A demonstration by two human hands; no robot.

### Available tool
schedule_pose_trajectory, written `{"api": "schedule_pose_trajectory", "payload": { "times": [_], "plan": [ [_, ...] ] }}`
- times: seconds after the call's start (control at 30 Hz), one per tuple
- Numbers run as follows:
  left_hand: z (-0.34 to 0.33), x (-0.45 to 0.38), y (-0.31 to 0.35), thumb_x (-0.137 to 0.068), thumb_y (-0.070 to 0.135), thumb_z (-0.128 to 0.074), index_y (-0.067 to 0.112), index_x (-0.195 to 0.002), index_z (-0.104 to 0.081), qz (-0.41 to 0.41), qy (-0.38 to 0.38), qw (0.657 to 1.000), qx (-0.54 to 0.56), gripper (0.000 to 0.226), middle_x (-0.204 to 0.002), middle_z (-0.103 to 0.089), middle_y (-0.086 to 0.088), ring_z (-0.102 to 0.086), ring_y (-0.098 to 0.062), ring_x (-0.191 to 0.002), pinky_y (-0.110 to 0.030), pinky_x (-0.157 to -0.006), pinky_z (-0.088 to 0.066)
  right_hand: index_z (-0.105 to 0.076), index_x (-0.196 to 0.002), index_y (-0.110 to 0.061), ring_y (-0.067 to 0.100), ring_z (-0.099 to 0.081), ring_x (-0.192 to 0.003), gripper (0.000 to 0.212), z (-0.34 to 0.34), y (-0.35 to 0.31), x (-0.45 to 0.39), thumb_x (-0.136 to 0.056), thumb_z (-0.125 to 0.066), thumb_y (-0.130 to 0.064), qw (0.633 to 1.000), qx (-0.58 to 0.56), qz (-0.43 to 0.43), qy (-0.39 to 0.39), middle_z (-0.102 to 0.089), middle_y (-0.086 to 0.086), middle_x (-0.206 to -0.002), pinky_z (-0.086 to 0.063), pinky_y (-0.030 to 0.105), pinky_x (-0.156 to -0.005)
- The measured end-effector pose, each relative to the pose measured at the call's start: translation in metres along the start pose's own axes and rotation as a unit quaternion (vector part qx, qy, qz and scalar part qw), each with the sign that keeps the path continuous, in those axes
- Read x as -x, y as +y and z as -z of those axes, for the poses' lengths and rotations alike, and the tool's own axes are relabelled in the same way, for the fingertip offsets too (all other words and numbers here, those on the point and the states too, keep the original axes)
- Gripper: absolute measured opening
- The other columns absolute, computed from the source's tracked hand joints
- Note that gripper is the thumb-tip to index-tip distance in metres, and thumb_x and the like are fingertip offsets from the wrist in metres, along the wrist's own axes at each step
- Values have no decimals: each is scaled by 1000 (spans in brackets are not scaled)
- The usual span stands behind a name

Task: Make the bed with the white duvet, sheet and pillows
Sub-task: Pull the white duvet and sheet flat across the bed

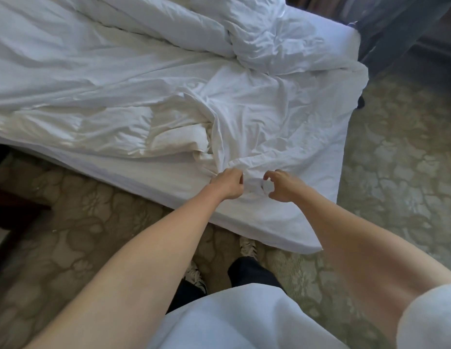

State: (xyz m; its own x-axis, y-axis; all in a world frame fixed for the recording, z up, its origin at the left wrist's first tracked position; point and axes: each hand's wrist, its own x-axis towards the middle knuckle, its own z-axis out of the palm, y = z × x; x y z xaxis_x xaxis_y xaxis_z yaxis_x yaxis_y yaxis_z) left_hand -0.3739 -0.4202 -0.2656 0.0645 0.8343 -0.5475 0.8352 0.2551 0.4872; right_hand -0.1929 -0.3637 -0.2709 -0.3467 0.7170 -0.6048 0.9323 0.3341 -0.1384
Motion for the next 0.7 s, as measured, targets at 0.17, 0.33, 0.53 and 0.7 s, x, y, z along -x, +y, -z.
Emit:
{"api": "schedule_pose_trajectory", "payload": {
  "times": [0.17, 0.33, 0.53, 0.7],
  "plan": [
    [-18, -27, 27, -89, 33, -54, 16, -128, -49, 46, 36, 998, 6, 43, -127, -54, -8, -52, -31, -119, -42, -95, -42, -38, -144, -22, 26, -36, -134, 64, 7, 38, -17, -87, -64, -15, 998, 53, 42, -9, -38, 5, -145, -42, 39, -99],
    [-43, -69, 57, -89, 49, -57, 21, -143, -30, 87, 87, 992, 17, 66, -143, -40, -10, -41, -34, -131, -50, -104, -35, -27, -151, -24, 25, -31, -138, 83, 17, 89, -40, -81, -73, -26, 990, 106, 93, 6, -32, 4, -150, -35, 40, -106],
    [-75, -95, 91, -84, 61, -59, 25, -155, 2, 72, 173, 980, 59, 100, -154, -32, -11, -33, -30, -140, -49, -111, -30, -20, -153, -21, 23, -22, -145, 92, 19, 116, -74, -80, -75, -26, 988, 99, 122, 1, -22, 3, -158, -32, 42, -111],
    [-104, -135, 72, -81, 42, -74, 30, -155, 10, 73, 193, 974, 91, 112, -162, -14, -7, -23, -25, -147, -49, -114, -30, -12, -156, -21, 22, -11, -150, 106, 15, 121, -109, -75, -80, -32, 973, 140, 184, 12, -9, 1, -163, -29, 43, -115]
  ]
}}
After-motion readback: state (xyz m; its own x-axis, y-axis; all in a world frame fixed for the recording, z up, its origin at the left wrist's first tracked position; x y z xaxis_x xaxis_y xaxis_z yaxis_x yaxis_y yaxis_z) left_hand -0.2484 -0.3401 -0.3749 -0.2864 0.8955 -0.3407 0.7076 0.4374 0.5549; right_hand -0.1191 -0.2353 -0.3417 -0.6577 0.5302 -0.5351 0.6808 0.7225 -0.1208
